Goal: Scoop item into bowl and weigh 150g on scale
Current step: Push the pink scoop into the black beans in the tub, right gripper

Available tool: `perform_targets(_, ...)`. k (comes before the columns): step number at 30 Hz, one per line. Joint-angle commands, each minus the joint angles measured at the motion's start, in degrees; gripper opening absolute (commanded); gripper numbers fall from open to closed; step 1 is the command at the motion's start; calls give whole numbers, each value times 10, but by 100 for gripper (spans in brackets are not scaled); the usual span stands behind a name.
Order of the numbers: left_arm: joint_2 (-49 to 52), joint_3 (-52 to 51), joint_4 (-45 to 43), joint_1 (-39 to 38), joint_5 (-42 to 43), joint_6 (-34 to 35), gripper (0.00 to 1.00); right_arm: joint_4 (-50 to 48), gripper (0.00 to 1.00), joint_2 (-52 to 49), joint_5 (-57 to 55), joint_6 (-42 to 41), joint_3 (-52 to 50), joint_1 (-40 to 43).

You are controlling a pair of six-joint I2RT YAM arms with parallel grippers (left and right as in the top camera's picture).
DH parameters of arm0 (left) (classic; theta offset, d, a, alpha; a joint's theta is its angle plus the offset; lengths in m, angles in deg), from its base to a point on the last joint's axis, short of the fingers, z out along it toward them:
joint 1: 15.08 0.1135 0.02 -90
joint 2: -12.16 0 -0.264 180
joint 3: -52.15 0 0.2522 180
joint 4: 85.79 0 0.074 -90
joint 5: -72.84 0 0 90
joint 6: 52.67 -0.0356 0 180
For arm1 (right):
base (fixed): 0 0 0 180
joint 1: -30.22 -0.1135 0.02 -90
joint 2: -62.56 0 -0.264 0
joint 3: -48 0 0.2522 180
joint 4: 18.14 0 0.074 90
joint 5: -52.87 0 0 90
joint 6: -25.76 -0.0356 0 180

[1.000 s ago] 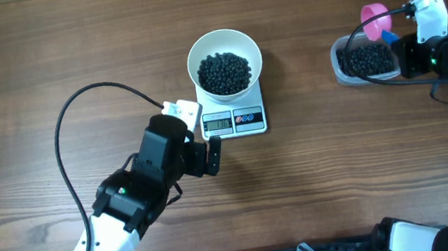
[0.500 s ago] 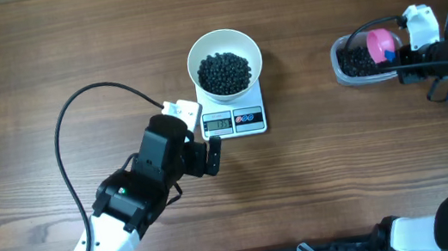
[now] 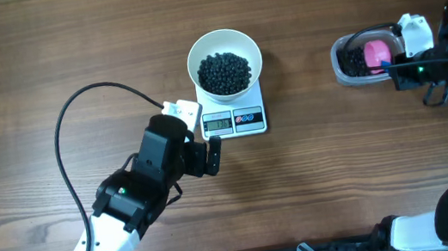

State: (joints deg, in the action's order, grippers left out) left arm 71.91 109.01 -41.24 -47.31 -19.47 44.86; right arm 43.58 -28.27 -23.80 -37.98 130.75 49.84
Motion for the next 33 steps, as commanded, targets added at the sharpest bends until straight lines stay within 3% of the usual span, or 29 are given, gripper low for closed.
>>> perform_targets(1,1,-1,-1,3,-7,-11,100,3,4,-7,75,7,-9,-2)
perform_targets(33,1,-1,-1,3,-8,-11,100,52,4,-7,194,1,-9,-1)
